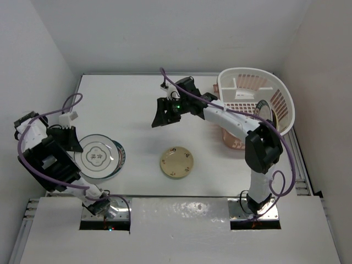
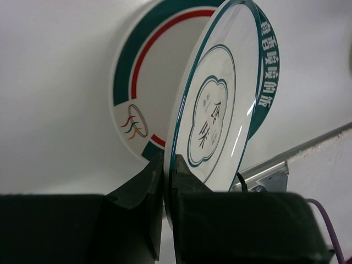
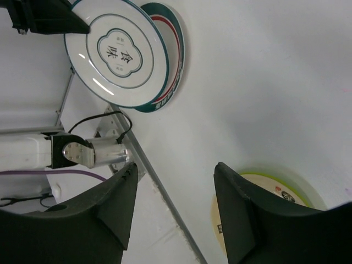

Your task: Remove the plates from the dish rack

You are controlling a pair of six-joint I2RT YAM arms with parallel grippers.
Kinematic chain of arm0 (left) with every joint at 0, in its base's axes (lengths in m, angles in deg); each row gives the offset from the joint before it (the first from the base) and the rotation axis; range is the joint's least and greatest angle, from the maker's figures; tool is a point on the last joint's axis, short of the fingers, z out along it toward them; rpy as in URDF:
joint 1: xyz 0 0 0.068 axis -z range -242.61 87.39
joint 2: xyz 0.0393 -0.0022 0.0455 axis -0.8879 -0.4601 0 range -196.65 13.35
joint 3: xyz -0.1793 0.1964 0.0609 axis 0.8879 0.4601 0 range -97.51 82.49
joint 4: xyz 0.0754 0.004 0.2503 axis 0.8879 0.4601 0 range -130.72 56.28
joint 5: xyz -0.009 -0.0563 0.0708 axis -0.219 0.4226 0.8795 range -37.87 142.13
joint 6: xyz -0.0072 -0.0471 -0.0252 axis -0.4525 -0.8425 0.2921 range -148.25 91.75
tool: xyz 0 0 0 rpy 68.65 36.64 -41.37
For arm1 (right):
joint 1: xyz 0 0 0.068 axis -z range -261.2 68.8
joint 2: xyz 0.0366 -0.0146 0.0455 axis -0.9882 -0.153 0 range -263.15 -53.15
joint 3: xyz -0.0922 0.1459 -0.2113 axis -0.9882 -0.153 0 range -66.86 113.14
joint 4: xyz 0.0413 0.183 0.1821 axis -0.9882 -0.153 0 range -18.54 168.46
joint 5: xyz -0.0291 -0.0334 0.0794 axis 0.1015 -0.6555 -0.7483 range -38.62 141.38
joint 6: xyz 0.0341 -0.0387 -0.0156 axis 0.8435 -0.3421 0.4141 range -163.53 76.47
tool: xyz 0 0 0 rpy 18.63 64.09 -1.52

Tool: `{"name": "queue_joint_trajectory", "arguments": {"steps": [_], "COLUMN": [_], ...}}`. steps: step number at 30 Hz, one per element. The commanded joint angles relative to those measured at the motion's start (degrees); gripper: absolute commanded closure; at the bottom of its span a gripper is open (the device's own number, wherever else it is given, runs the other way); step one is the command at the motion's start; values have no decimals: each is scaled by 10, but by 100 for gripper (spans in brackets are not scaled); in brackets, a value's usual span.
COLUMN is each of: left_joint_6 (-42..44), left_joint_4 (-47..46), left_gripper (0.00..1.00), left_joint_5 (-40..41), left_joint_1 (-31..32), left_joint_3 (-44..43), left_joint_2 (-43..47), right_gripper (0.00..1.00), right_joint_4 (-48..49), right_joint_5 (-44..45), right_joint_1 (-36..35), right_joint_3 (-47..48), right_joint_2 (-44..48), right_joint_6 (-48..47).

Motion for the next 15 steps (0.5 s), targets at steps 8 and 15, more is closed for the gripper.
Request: {"name": "queue_joint_trajectory", "arguments": {"steps": [8, 15], "left_joint_6": [3, -21], "left_joint_4": [-34, -65], "left_gripper": [70, 47], "left_joint_5": [5, 43], "left_joint_1": [-3, -1], "left_joint_3": [36, 36], "left_joint_2": [-52, -78], "right_gripper": [42, 42], "right_joint_4": [-34, -59], "right_joint_5": [8, 14], "right_joint_1": [0, 0], "right_joint_3": [-4, 23], "right_joint_2": [22, 19], "right_joint_6": [-46, -73]}}
